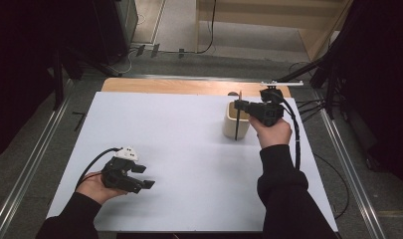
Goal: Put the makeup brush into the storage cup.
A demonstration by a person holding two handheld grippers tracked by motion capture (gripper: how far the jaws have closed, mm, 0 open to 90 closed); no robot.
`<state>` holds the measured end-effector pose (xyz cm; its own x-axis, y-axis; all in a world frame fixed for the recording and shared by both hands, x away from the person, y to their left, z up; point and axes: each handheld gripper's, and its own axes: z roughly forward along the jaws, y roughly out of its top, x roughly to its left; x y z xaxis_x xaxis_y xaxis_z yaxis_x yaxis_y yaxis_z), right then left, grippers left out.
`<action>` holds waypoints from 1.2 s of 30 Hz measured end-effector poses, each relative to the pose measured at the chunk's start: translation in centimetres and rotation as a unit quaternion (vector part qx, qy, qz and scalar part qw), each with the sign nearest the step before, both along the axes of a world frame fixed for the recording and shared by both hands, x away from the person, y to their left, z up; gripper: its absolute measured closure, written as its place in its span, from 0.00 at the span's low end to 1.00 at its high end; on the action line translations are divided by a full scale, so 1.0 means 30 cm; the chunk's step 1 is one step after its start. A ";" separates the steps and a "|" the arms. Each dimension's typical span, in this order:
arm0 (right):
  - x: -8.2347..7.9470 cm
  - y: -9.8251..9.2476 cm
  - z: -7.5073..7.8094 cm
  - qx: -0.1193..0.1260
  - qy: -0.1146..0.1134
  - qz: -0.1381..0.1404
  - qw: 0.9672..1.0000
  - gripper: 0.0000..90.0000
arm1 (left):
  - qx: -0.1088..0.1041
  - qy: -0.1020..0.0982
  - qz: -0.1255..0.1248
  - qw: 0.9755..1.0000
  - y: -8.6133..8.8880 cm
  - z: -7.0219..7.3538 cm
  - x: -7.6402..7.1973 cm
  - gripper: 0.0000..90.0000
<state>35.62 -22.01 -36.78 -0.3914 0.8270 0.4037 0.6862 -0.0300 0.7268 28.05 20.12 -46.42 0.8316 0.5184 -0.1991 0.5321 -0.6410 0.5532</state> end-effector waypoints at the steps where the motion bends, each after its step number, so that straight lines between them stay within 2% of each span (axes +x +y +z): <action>1: 0.004 -0.004 0.004 -0.002 0.001 -0.002 1.000 0.93 | 0.000 0.000 0.000 1.000 0.000 0.000 0.000 0.38; 9: 0.038 -0.021 0.022 0.002 -0.003 -0.009 1.000 0.93 | -0.005 0.000 0.000 1.000 -0.001 0.002 -0.001 0.38; 18: 0.097 -0.032 0.038 -0.008 0.000 -0.020 1.000 0.93 | -0.004 0.000 -0.001 1.000 -0.002 0.001 0.000 0.38; 22: 0.124 -0.043 0.047 -0.003 0.003 -0.027 1.000 0.93 | -0.006 0.000 -0.001 1.000 -0.001 0.002 0.000 0.38; 24: 0.136 -0.047 0.047 0.008 0.004 -0.023 1.000 0.93 | -0.007 -0.002 -0.002 1.000 -0.001 0.004 0.000 0.38; 36: 0.196 -0.087 0.078 -0.008 -0.001 -0.048 0.999 0.93 | -0.007 -0.002 -0.004 1.000 -0.005 0.004 0.000 0.38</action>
